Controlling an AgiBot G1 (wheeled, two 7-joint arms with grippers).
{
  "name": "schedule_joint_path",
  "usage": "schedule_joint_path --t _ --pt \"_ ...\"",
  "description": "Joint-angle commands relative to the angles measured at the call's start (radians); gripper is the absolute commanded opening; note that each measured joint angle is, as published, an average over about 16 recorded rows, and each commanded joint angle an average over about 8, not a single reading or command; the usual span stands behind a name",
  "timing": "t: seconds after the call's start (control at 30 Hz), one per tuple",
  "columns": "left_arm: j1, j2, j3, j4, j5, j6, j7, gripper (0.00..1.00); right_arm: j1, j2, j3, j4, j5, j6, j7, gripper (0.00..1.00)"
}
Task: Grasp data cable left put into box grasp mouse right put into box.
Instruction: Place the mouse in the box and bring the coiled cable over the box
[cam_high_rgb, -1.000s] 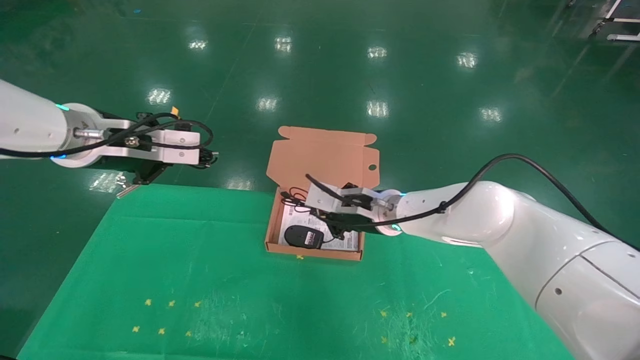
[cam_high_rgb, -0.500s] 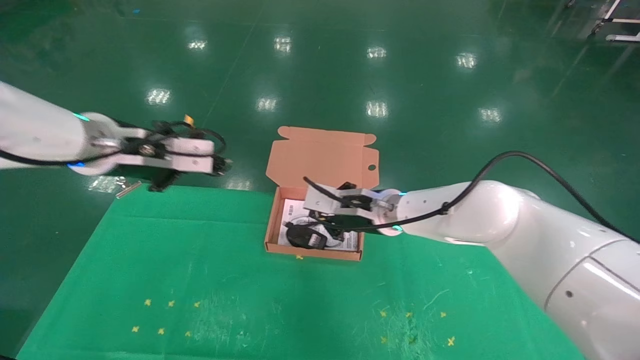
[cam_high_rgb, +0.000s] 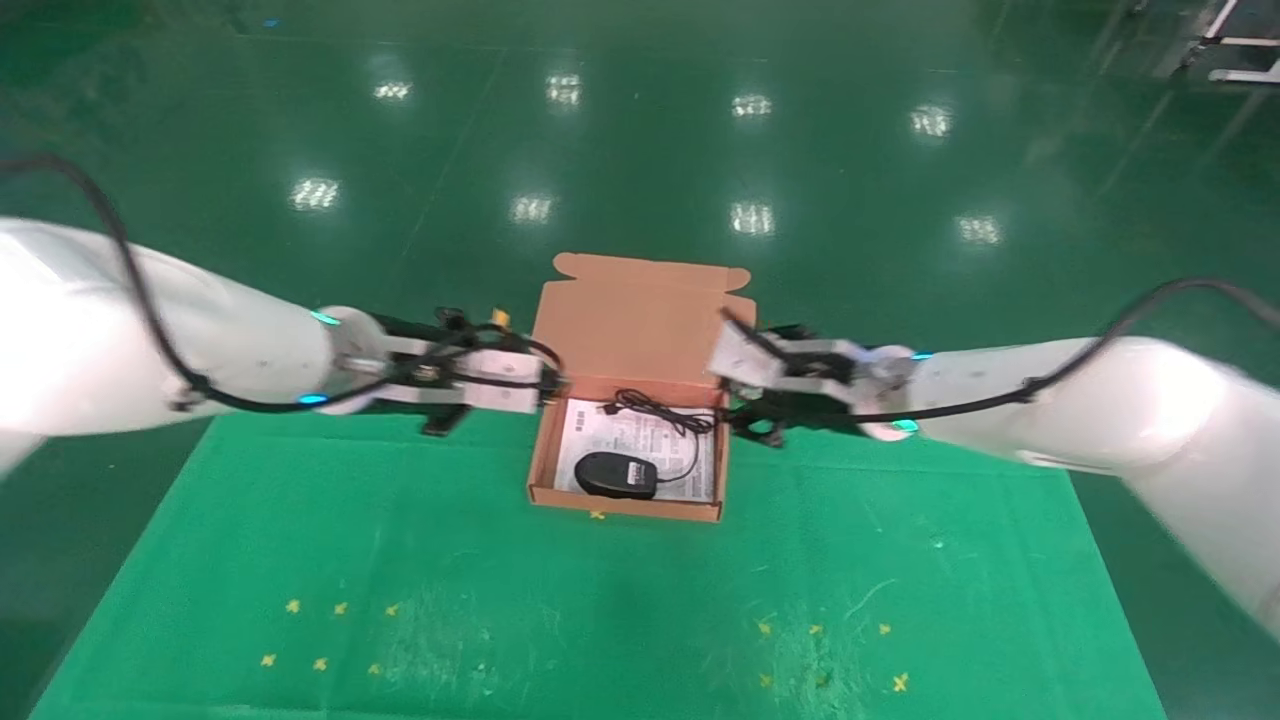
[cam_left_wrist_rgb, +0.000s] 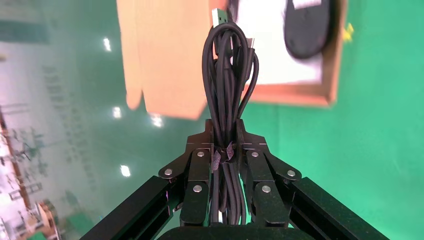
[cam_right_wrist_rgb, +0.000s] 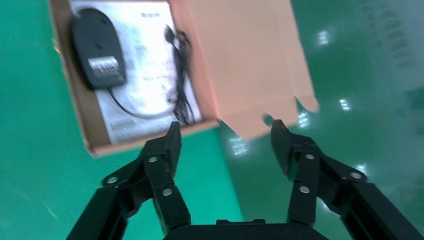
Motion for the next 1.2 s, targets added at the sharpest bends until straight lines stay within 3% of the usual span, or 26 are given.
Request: schedule_joint_path --t 0.03,0.33,0.57,0.97,1.2 --pt "0.015 0.032 0.001 0.043 -0.006 -0.045 0.025 0.00 0.005 0.037 0.001 0.026 -0.004 -0.001 0.005 1.00" --pt "0.056 0.183 0.014 0.296 -0.078 -0.221 0.176 0.00 0.005 0.205 -0.010 0.188 -0.045 0.002 0.080 1.00" --pt "0.080 0.201 0.066 0.327 -0.179 -0.307 0.248 0.00 0.004 0.296 -0.021 0.290 -0.083 0.007 0.149 1.00" --pt "0.086 0.205 0.182 0.325 -0.310 -0.390 0.269 0.00 0.009 0.392 -0.028 0.400 -0.129 0.012 0.230 1.00" --pt "0.081 0.206 0.222 0.324 -0.346 -0.410 0.293 0.86 0.011 0.411 -0.028 0.424 -0.140 0.020 0.253 1.00"
